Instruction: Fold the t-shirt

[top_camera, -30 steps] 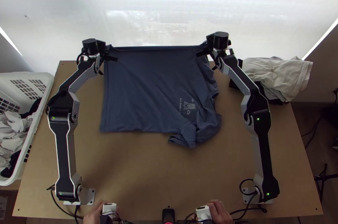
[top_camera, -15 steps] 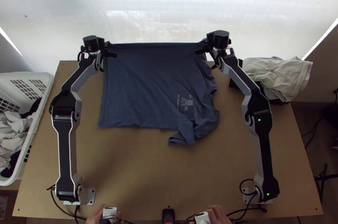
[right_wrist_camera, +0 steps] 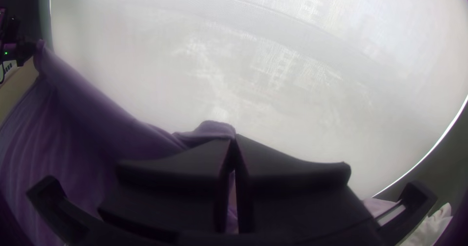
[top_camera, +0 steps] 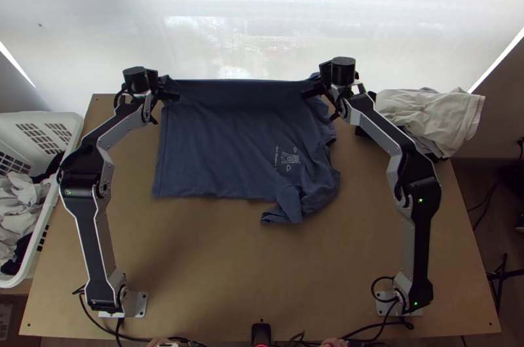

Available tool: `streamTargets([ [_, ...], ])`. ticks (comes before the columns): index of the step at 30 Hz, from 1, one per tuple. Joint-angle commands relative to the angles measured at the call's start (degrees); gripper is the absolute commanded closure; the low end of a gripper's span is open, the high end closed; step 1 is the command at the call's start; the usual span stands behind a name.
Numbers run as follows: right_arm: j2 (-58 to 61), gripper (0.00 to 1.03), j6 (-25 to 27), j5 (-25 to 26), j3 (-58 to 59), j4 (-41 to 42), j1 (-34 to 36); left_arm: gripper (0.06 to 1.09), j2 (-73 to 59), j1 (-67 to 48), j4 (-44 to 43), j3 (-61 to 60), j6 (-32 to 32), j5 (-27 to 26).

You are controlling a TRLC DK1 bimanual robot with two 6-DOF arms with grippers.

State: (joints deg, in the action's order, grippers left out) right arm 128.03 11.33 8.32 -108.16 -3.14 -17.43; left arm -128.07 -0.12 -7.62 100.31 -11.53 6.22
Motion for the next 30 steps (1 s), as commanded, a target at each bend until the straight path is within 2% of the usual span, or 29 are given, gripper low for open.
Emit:
streamTargets([
  [1,-7.5,1.0,-0.1,-0.1,13.3,4.1,-0.8,1.05,7.7,0.4,-4.0,-12.6,0.6,-1.3],
  [8,-12.6,1.0,-0.3,-0.1,22.1,5.7,-1.5,1.05,13.8,0.3,-6.5,-22.5,1.4,-1.6],
  [16,-14.6,1.0,-0.3,-0.1,26.3,5.7,-1.6,1.05,17.9,-0.1,-7.8,-30.0,2.3,-1.6],
  [30,-16.2,1.0,-0.9,-0.1,33.8,5.8,-3.8,1.05,20.1,-0.8,-8.7,-35.8,2.2,-1.9],
])
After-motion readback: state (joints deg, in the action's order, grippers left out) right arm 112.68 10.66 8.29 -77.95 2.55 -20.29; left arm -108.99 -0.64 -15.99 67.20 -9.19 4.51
